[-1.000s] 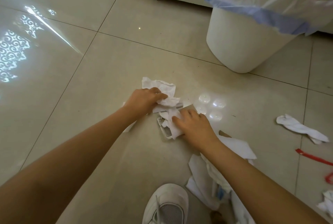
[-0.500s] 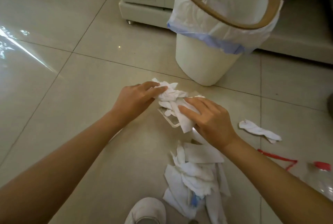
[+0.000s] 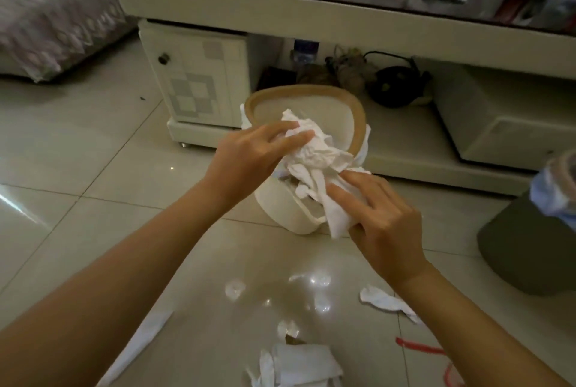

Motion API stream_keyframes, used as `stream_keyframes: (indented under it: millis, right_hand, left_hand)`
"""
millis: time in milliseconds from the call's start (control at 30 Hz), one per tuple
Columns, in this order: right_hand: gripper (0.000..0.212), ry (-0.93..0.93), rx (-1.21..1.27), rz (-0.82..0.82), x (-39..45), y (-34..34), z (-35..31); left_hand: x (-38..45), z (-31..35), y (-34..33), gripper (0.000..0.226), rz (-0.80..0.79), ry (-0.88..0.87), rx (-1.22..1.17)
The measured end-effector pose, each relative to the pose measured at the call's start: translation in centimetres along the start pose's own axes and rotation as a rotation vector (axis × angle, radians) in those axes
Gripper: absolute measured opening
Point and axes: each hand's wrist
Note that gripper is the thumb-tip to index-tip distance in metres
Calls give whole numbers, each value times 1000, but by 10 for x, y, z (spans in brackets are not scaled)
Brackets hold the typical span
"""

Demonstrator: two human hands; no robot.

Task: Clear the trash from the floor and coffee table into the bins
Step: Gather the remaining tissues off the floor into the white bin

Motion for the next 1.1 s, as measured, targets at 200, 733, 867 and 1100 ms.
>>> stream_keyframes:
  millis: [200, 733, 867, 1100]
  right_hand:
    - [32, -44, -53, 82, 51, -2, 17]
    - [55, -94, -204, -477, 114, -64, 45]
    - [58, -197, -213, -659, 112, -79, 47]
    - [41, -123, -49, -293, 71, -49, 33]
  left_hand:
    - [68, -36, -21, 44, -46, -10, -29]
    - [48, -97, -72, 54, -217, 159, -2]
    - [26, -91, -64, 56, -202, 202, -1]
    - [16, -36, -54, 39, -131, 155, -63]
Point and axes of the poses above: each hand's wrist, its own x-axis towards the middle knuckle, its own y-axis out of the back of the hand, z = x × y, and after that the axes turned 10 degrees about -y, right-handed
